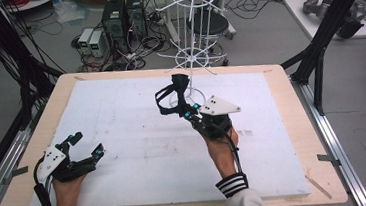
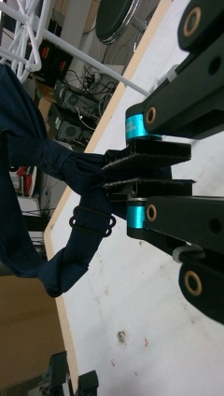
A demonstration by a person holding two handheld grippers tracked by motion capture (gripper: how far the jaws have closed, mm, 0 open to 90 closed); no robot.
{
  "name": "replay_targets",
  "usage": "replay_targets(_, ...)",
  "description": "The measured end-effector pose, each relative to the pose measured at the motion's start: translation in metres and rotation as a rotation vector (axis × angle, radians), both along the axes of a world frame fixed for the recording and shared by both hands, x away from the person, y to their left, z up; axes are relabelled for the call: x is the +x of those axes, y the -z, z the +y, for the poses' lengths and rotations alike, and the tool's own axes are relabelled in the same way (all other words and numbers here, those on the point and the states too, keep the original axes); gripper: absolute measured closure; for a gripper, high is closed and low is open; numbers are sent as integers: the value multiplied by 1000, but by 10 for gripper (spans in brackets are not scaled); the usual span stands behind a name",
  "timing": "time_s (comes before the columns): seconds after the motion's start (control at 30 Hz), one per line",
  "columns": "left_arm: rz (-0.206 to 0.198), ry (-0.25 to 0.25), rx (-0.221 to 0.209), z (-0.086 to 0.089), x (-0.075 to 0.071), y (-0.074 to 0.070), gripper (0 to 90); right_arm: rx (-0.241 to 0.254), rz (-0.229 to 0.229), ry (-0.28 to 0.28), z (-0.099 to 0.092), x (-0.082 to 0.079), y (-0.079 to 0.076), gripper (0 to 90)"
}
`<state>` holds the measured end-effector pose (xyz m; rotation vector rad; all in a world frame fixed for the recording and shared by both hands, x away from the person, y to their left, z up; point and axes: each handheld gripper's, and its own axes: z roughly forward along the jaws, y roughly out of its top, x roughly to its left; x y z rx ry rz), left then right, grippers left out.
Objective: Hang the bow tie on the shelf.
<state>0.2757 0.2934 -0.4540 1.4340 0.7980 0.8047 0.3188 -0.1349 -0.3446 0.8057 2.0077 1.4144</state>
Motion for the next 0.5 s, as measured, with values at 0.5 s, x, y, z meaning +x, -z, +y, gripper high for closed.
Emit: replay_targets(0.5, -2, -2, 2, 0, 0, 0, 139, 76, -58, 86, -20, 2, -7, 837)
